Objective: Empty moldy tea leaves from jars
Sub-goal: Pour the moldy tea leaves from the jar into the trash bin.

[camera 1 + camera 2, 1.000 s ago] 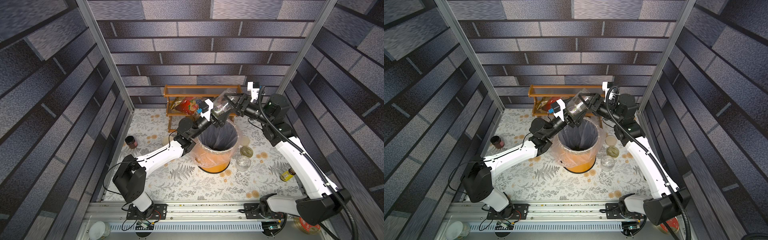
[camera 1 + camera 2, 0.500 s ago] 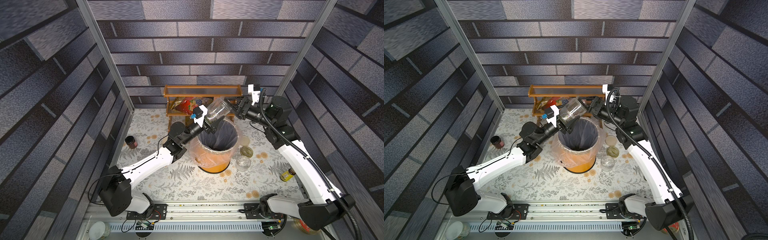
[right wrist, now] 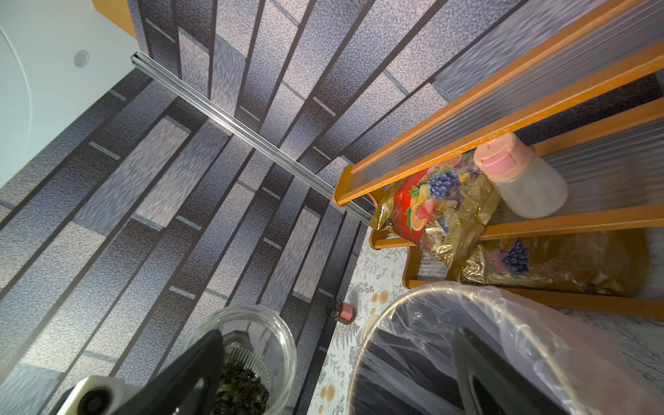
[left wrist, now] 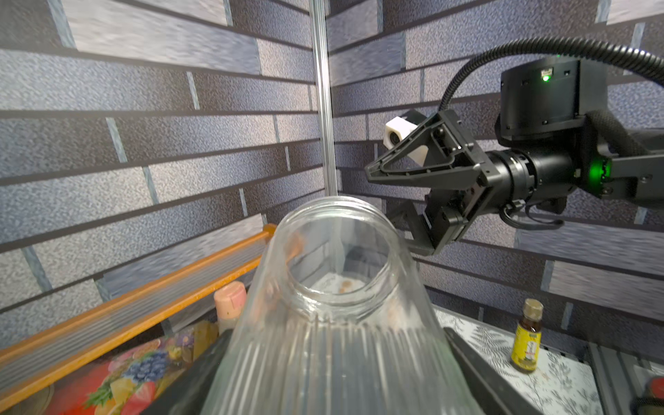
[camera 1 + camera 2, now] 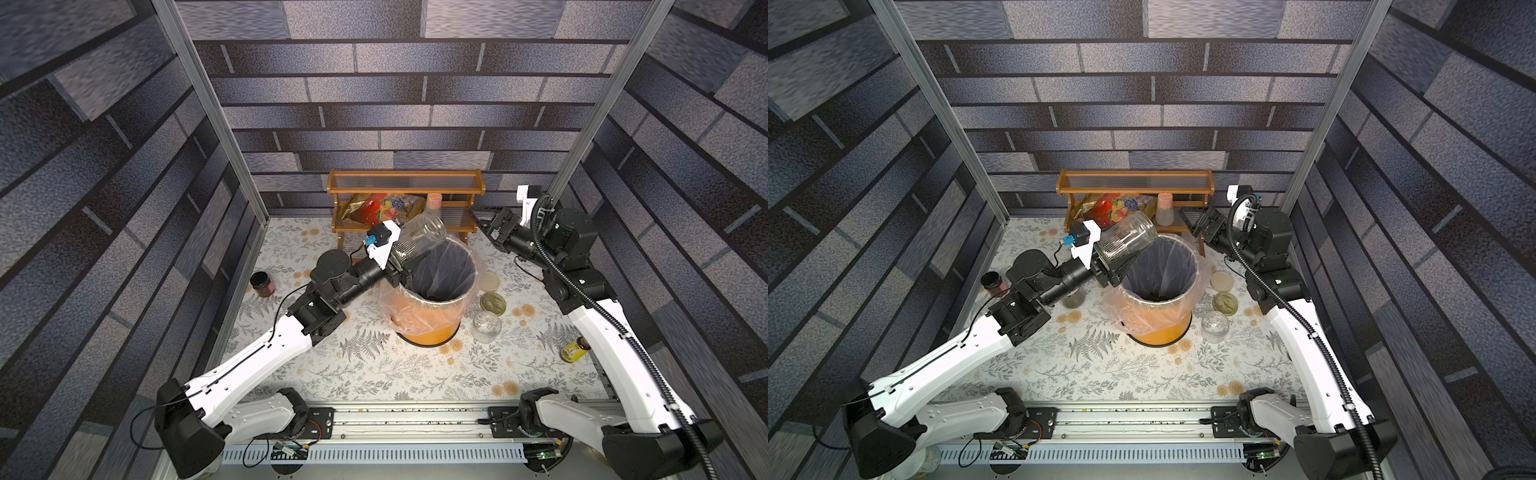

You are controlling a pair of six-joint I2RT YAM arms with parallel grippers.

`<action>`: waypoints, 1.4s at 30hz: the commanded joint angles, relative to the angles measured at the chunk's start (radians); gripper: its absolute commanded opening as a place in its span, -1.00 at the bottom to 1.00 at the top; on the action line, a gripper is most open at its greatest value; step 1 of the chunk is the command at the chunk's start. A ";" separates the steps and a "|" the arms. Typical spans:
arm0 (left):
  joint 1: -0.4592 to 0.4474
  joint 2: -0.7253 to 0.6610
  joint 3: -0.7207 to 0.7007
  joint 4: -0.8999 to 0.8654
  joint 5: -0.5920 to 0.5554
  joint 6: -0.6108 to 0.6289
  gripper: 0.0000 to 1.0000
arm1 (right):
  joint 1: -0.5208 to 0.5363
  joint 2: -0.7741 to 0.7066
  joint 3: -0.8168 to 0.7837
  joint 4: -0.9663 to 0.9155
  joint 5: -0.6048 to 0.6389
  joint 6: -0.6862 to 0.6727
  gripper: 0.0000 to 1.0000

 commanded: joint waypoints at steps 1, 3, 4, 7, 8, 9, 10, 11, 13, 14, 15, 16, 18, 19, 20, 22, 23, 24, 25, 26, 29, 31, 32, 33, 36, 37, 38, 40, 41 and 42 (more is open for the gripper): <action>-0.010 -0.058 0.045 -0.195 -0.039 -0.012 -0.51 | -0.002 -0.022 -0.034 -0.044 0.048 -0.049 1.00; -0.009 -0.063 0.078 -0.315 -0.051 -0.016 -0.51 | -0.002 -0.032 -0.053 -0.046 0.058 -0.059 1.00; -0.009 -0.061 0.096 -0.361 -0.055 -0.017 -0.51 | -0.002 -0.036 -0.063 -0.046 0.060 -0.061 1.00; -0.008 -0.042 0.168 -0.539 -0.068 -0.021 -0.50 | -0.002 -0.048 -0.084 -0.062 0.063 -0.076 1.00; -0.009 -0.032 0.197 -0.591 -0.070 -0.025 -0.50 | -0.002 -0.052 -0.093 -0.070 0.064 -0.083 1.00; -0.008 -0.020 0.226 -0.639 -0.073 -0.028 -0.50 | -0.002 -0.059 -0.100 -0.076 0.065 -0.088 1.00; -0.009 -0.010 0.248 -0.680 -0.075 -0.030 -0.50 | -0.002 -0.064 -0.106 -0.082 0.066 -0.093 1.00; -0.010 0.001 0.270 -0.718 -0.079 -0.032 -0.49 | -0.002 -0.071 -0.113 -0.088 0.065 -0.100 1.00; -0.009 0.020 0.306 -0.774 -0.088 -0.040 -0.50 | -0.003 -0.083 -0.124 -0.098 0.066 -0.109 1.00; -0.009 0.032 0.326 -0.803 -0.090 -0.041 -0.49 | -0.002 -0.089 -0.131 -0.101 0.067 -0.113 1.00; -0.009 0.046 0.349 -0.831 -0.092 -0.043 -0.49 | -0.002 -0.094 -0.137 -0.104 0.067 -0.120 1.00; -0.009 0.060 0.371 -0.859 -0.092 -0.045 -0.49 | -0.003 -0.099 -0.142 -0.106 0.068 -0.123 1.00; -0.009 0.094 0.418 -0.915 -0.099 -0.046 -0.48 | -0.002 -0.104 -0.152 -0.110 0.069 -0.131 1.00; -0.009 0.111 0.442 -0.937 -0.102 -0.047 -0.48 | -0.002 -0.108 -0.156 -0.113 0.068 -0.134 1.00; -0.009 0.124 0.465 -0.959 -0.105 -0.047 -0.49 | -0.003 -0.108 -0.161 -0.115 0.067 -0.137 1.00; -0.009 0.142 0.494 -0.976 -0.103 -0.047 -0.48 | -0.002 -0.112 -0.169 -0.116 0.068 -0.142 1.00; -0.009 0.147 0.506 -0.977 -0.102 -0.047 -0.48 | -0.002 -0.114 -0.173 -0.116 0.067 -0.143 1.00; -0.009 0.154 0.517 -0.983 -0.102 -0.048 -0.48 | -0.002 -0.117 -0.177 -0.114 0.067 -0.144 1.00; -0.009 0.162 0.536 -0.994 -0.104 -0.049 -0.48 | -0.002 -0.119 -0.178 -0.116 0.069 -0.144 1.00; -0.010 0.176 0.559 -1.013 -0.106 -0.047 -0.48 | -0.002 -0.121 -0.178 -0.116 0.069 -0.145 1.00; -0.009 0.221 0.638 -1.072 -0.117 -0.043 -0.48 | -0.002 -0.128 -0.178 -0.116 0.068 -0.151 1.00; -0.008 0.254 0.685 -1.113 -0.122 -0.039 -0.47 | -0.002 -0.133 -0.178 -0.118 0.071 -0.156 1.00; -0.008 0.272 0.713 -1.132 -0.127 -0.038 -0.47 | -0.001 -0.134 -0.178 -0.119 0.070 -0.159 1.00; -0.009 0.286 0.733 -1.147 -0.129 -0.038 -0.47 | -0.002 -0.136 -0.208 -0.120 0.071 -0.160 1.00; -0.007 0.336 0.805 -1.196 -0.132 -0.038 -0.47 | -0.003 -0.141 -0.216 -0.122 0.074 -0.168 1.00; -0.007 0.357 0.833 -1.218 -0.133 -0.040 -0.47 | -0.002 -0.142 -0.216 -0.125 0.075 -0.172 1.00; -0.006 0.374 0.857 -1.238 -0.134 -0.041 -0.47 | -0.002 -0.144 -0.216 -0.129 0.077 -0.177 1.00; -0.007 0.413 0.913 -1.283 -0.136 -0.045 -0.47 | -0.002 -0.145 -0.214 -0.136 0.082 -0.187 1.00; -0.009 0.430 0.937 -1.302 -0.136 -0.047 -0.47 | -0.002 -0.146 -0.214 -0.139 0.083 -0.190 1.00; -0.012 0.447 0.962 -1.322 -0.139 -0.047 -0.47 | -0.002 -0.145 -0.214 -0.142 0.083 -0.193 1.00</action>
